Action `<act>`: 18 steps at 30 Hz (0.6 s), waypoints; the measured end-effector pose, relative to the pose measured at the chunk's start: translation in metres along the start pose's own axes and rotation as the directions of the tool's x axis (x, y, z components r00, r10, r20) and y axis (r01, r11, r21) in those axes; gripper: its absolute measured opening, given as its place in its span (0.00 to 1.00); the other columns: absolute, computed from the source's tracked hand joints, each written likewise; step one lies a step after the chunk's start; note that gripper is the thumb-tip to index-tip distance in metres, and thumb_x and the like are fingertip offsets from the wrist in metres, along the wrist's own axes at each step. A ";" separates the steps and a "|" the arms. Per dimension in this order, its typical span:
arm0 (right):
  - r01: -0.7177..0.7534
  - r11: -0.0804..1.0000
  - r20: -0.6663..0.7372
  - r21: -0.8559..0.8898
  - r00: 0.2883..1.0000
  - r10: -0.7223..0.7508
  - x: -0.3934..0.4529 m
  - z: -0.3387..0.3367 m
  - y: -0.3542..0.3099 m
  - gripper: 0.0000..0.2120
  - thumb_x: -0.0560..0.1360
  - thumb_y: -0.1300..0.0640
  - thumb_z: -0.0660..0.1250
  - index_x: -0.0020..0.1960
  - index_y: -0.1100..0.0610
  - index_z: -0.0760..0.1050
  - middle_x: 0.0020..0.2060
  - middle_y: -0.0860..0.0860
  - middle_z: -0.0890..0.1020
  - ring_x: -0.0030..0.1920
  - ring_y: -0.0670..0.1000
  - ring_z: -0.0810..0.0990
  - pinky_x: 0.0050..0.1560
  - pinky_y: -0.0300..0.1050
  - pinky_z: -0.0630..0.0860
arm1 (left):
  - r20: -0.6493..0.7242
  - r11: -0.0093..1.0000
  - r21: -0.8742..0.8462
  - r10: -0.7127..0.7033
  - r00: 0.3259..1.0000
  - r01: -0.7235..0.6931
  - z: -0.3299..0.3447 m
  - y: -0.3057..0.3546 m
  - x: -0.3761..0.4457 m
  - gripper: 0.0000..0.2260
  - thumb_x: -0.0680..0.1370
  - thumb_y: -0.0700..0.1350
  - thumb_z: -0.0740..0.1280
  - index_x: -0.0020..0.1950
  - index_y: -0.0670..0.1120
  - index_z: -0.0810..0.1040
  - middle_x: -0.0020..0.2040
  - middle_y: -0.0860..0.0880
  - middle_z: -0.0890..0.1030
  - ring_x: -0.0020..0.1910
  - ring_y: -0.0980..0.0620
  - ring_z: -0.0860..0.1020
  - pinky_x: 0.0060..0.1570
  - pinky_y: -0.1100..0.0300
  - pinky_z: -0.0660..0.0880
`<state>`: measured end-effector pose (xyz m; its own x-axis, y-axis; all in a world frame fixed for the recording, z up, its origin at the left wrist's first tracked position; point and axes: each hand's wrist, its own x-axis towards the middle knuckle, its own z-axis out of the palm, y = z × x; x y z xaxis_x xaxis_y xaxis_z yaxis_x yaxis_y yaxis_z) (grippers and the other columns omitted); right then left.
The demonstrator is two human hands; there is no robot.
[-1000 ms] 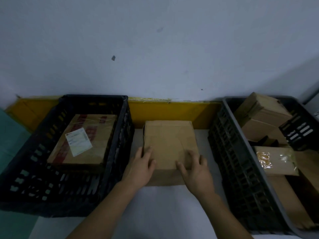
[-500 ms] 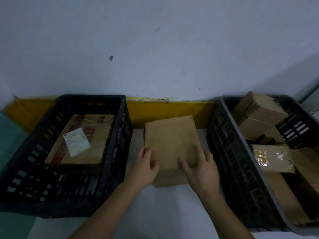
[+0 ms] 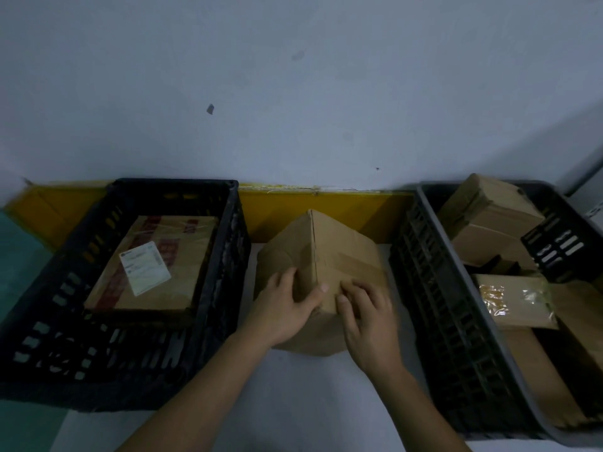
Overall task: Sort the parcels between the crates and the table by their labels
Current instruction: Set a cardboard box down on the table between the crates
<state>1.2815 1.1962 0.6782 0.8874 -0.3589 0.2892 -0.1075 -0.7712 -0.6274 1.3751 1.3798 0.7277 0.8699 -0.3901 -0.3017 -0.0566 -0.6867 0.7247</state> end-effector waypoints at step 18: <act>-0.248 0.953 0.125 -0.176 0.954 0.271 -0.003 0.007 0.031 0.33 0.80 0.29 0.61 0.80 0.43 0.63 0.80 0.55 0.64 0.75 0.62 0.69 0.67 0.62 0.78 | 0.058 0.997 -0.080 -0.018 0.998 0.022 0.004 -0.052 -0.001 0.34 0.87 0.51 0.63 0.87 0.62 0.47 0.86 0.53 0.59 0.80 0.51 0.65 0.77 0.55 0.65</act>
<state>1.2788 1.1768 0.6533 0.8738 -0.4861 0.0152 -0.4011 -0.7381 -0.5425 1.3755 1.4136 0.6875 0.8411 -0.4126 -0.3497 0.0020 -0.6442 0.7649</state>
